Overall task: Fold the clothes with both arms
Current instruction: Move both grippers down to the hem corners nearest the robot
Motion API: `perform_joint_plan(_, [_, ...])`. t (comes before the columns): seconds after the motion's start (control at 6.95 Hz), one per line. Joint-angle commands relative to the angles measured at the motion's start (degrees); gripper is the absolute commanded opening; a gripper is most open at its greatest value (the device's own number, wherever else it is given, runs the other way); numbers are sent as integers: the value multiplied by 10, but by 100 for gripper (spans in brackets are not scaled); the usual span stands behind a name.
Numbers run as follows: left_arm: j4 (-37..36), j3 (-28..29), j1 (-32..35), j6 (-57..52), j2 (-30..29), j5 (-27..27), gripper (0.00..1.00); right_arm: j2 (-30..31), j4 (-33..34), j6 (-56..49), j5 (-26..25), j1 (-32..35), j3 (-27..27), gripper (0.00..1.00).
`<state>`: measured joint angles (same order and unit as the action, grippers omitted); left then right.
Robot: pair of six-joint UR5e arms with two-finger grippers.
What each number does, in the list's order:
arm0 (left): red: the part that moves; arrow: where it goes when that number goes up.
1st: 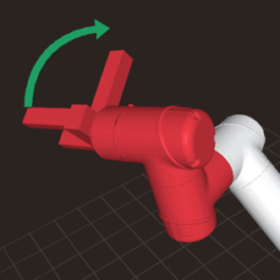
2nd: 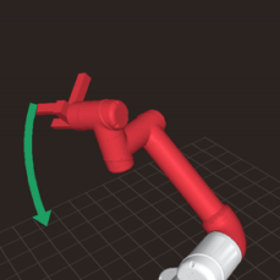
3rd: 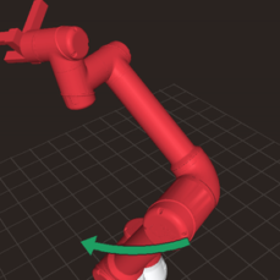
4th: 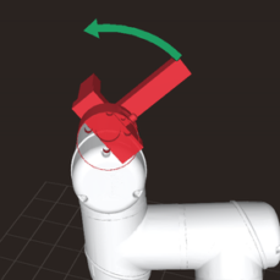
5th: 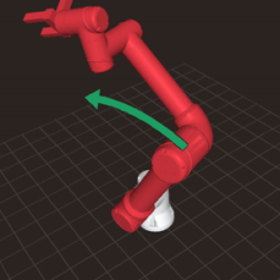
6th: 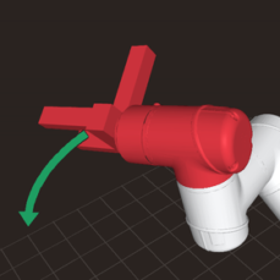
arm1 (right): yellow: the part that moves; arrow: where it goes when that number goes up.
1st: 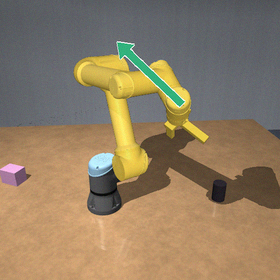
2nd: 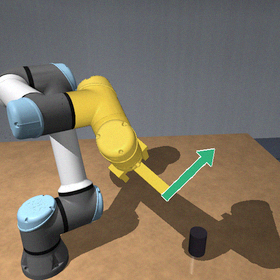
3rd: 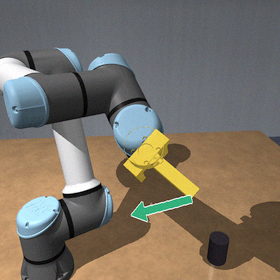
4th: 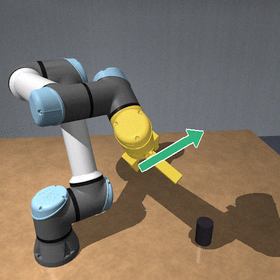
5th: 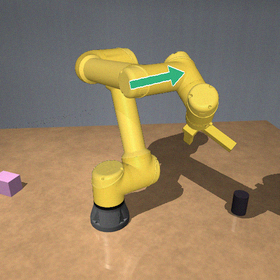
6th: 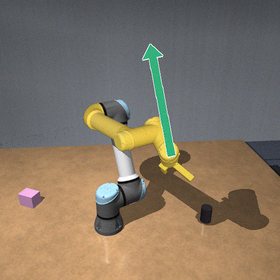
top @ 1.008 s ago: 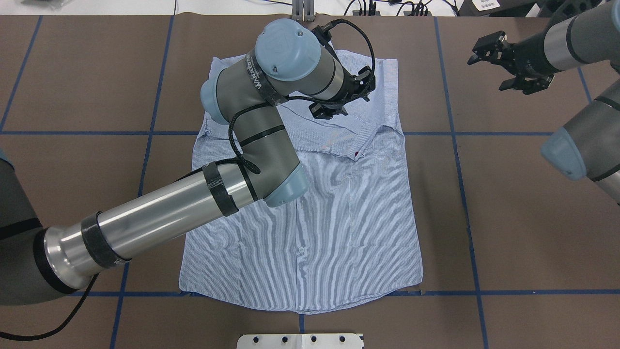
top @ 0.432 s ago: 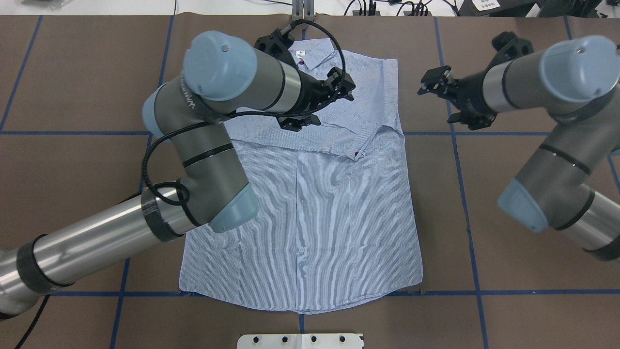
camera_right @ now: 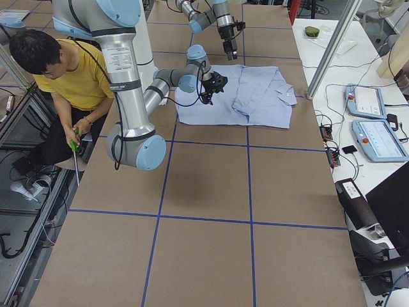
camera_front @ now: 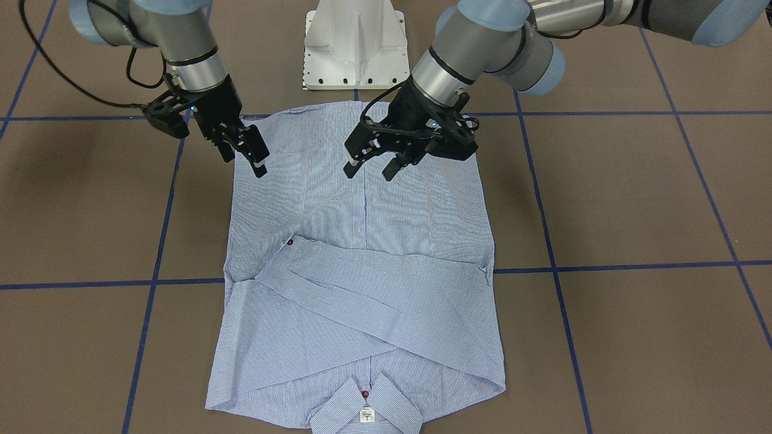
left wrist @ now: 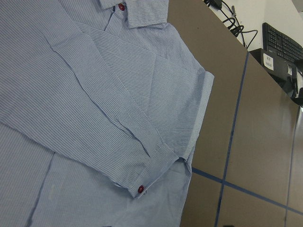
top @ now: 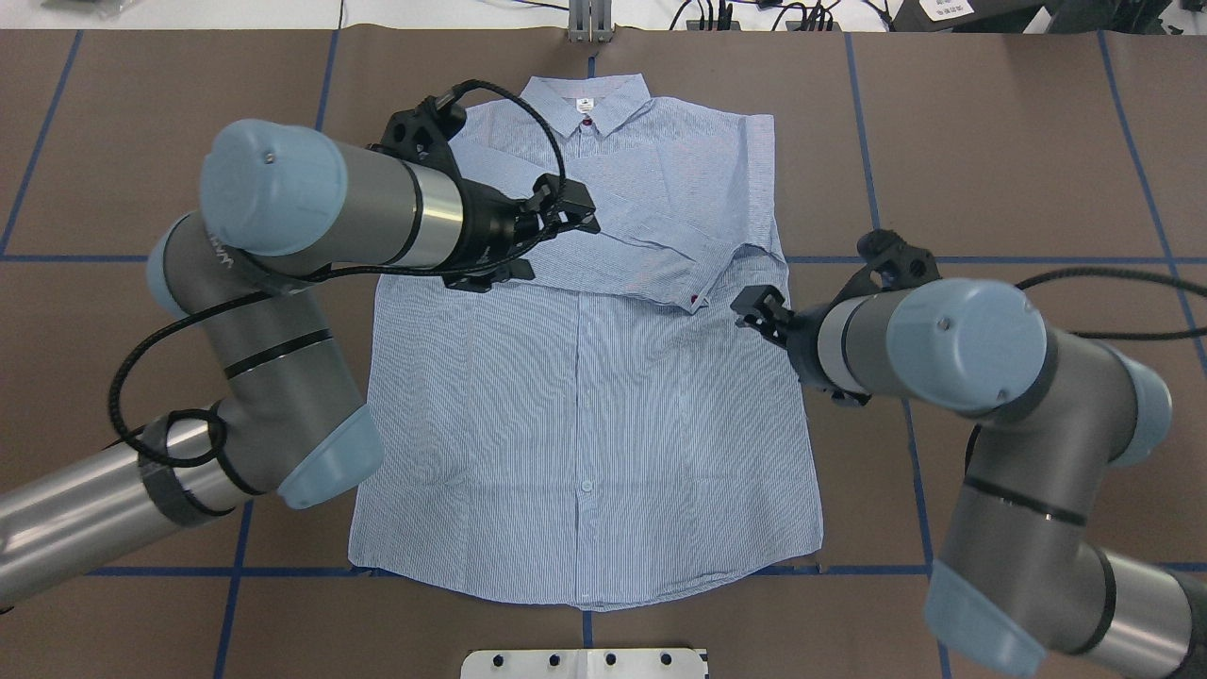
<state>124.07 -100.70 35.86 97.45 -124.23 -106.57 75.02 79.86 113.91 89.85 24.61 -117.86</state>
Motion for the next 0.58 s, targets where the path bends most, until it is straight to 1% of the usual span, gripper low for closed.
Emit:
perform_joint_plan(0.0, [-33,-33,4,-74,40,1,100,47,18,81,-128,-138,-18,97])
perform_joint_plan(0.14, [-32,-33,4,-74,46,2,100,64,18,100,-138,-160,-13,95])
perform_joint_plan(0.43, [-30,-28,4,-75,46,4,99,69,19,109,-132,-162,-12,91])
